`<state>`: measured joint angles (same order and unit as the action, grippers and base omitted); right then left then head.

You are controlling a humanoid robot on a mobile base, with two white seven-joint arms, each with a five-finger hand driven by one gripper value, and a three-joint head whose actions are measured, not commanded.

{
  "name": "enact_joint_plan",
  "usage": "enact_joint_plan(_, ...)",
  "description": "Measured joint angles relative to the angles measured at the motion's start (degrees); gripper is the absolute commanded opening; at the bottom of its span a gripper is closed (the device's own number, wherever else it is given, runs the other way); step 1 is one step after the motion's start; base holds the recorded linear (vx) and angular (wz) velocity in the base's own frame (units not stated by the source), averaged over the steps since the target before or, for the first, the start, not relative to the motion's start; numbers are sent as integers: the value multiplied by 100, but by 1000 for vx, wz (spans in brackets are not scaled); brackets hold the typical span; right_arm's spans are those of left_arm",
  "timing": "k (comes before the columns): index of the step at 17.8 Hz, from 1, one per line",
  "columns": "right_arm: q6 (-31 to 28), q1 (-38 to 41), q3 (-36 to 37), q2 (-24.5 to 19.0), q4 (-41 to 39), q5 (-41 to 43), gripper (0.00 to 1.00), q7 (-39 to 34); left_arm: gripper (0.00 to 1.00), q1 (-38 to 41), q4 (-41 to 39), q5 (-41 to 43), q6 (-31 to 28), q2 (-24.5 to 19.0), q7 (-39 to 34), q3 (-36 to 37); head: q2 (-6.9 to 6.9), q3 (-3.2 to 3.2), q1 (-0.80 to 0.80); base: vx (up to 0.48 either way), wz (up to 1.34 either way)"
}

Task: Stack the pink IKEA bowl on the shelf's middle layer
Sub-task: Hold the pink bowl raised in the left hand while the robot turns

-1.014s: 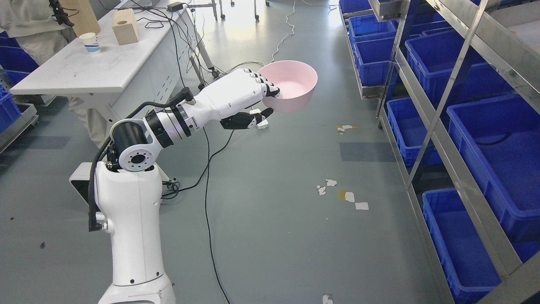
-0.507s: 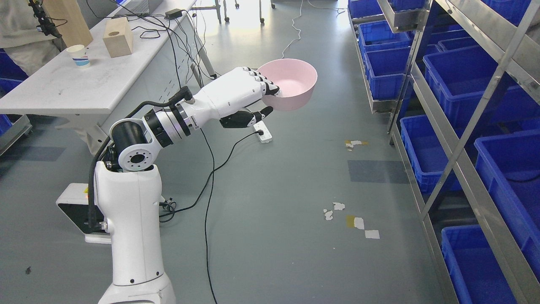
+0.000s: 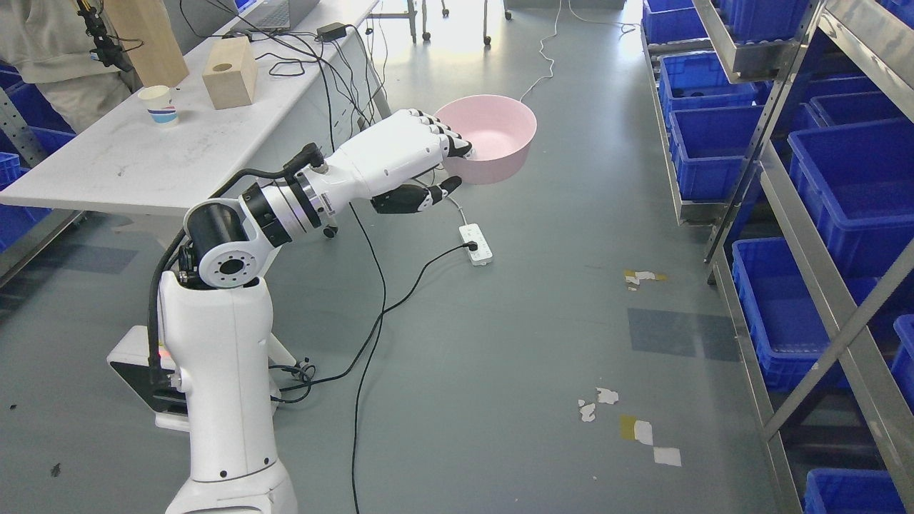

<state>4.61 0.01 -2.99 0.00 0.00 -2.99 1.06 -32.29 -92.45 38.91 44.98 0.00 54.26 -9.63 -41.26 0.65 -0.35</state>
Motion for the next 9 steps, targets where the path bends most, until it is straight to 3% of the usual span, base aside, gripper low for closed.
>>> enact_joint_plan(9, 0, 0, 0, 0, 0, 0, 100, 0, 3, 17, -1, 9, 0, 0, -19, 16, 0, 0, 0, 250, -1)
